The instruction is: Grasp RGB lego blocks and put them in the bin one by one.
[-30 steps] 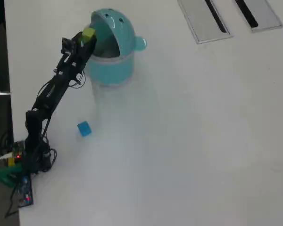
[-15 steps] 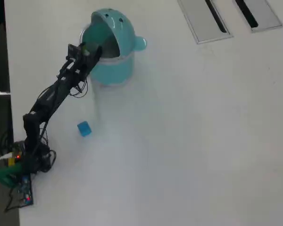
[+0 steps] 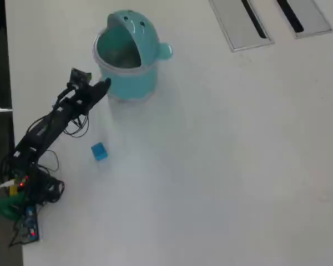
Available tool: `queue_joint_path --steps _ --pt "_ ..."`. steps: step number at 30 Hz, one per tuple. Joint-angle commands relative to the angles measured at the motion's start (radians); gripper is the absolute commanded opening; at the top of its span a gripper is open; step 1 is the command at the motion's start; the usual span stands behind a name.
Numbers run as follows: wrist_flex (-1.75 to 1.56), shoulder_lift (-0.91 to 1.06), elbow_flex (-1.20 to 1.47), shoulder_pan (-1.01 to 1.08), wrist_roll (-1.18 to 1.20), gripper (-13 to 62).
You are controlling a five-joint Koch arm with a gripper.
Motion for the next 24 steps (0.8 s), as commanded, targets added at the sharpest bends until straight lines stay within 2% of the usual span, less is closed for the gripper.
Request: queue_joint_path --steps 1,8,24 --pt "0.049 0.091 0.020 0.008 -0.009 33.0" --pt "0.118 0.221 0.262 0.023 -0.011 33.1" --pt "0.232 0.362 0.520 0.089 -0.029 33.3"
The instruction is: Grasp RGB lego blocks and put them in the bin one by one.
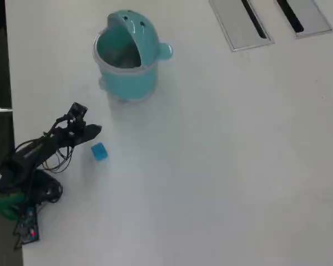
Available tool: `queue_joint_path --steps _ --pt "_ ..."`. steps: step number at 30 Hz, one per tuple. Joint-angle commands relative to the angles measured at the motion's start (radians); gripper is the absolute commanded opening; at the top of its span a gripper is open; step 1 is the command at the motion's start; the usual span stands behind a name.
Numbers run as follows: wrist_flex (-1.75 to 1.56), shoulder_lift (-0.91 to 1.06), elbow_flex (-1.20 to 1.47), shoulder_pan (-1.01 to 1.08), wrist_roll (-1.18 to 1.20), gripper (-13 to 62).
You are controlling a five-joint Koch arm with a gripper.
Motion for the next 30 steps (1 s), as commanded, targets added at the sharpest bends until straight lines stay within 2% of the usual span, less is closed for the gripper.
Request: queue_joint_path --steps 1,18,21,30 --pt "-0.003 0.029 -0.029 0.018 -0.029 33.3" --pt "0.186 0.077 0.060 0.166 -0.054 33.4" --pt "0.195 0.092 0.097 0.181 -0.054 35.3" --pt "0.146 0.086 0.153 0.183 -0.055 32.5"
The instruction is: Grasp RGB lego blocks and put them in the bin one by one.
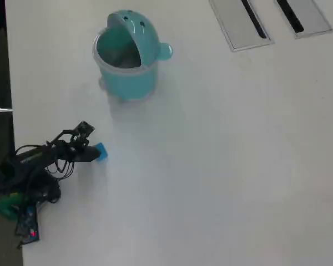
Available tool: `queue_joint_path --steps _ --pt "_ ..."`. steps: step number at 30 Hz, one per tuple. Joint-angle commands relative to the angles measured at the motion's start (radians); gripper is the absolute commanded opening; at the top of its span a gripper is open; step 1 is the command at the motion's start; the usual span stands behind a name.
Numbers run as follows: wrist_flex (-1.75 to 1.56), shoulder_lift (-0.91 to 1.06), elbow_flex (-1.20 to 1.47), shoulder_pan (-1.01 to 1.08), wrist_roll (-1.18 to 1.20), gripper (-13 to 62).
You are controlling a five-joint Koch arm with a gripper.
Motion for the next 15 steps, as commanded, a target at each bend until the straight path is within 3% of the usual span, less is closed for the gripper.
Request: queue_joint_path --steps 1,15 --pt "-0.028 0.002 -0.020 0.002 -0.006 32.3" --pt "-0.080 -0.100 -0.066 0.021 -0.008 32.1"
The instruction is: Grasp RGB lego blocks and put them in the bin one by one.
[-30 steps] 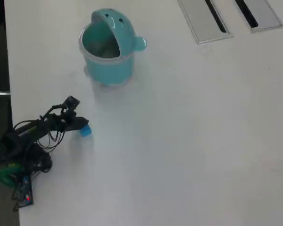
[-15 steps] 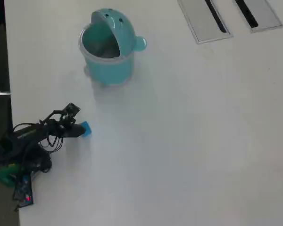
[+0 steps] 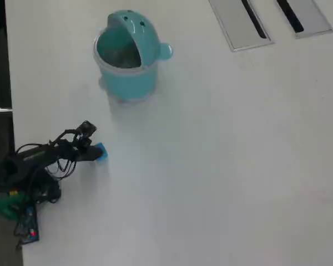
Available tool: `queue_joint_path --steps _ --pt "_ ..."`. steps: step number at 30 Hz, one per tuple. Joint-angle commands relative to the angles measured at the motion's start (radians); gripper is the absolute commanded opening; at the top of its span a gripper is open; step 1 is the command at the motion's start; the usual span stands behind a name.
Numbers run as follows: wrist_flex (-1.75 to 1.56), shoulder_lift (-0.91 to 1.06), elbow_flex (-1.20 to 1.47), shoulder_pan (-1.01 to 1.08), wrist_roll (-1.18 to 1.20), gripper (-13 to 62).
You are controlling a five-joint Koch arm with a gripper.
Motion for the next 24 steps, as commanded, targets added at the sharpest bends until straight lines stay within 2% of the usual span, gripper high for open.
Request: queue_joint_path --steps 1,12,19,24 --pt "-0.011 -0.023 -0.044 -0.002 -0.006 32.1" --pt "-0.160 -0.173 0.003 -0.011 -0.009 31.3" --pt "-0.147 -0.161 -0.015 -0.017 -0.011 31.4" --pt "-0.048 -0.074 -0.055 -0.020 -0.012 31.5"
